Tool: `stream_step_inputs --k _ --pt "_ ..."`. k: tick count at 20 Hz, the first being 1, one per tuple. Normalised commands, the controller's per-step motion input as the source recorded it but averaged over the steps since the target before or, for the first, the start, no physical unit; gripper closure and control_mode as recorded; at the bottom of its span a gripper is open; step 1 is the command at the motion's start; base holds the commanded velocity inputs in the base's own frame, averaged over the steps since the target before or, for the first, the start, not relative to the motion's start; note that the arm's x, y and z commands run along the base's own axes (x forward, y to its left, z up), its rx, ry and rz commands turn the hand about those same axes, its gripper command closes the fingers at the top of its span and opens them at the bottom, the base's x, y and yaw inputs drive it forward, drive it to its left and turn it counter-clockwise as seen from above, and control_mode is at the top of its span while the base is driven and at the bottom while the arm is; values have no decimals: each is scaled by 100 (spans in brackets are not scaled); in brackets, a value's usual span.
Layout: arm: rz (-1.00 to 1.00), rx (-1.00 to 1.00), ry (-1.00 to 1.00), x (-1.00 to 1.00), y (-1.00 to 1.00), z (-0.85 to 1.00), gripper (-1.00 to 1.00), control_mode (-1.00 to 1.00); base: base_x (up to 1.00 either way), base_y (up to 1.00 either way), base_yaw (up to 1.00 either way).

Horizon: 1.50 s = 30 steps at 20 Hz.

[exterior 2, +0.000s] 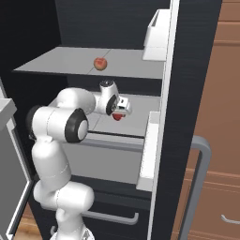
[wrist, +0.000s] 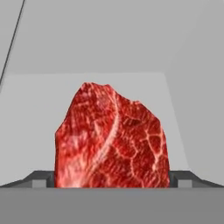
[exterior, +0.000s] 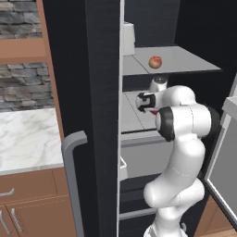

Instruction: Open the fridge, remove the peach, carrot, and steak, and place them on any counter.

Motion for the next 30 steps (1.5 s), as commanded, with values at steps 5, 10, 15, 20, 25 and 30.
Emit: stream_step_inputs --k 5,10,15,20,25,30 --pt "0 7 0 1 -21 -76 100 -100 0 0 0" --pt "0 0 0 0 -4 -22 100 -100 0 0 0" --pt "0 0 -2 -9 0 -16 100 -100 0 0 0" --pt "0 0 -22 -93 -6 -48 100 -100 0 0 0" --pt "0 -1 -16 -100 -4 35 100 -100 0 0 0" --pt "2 -1 15 -94 10 100 100 -100 0 0 0"
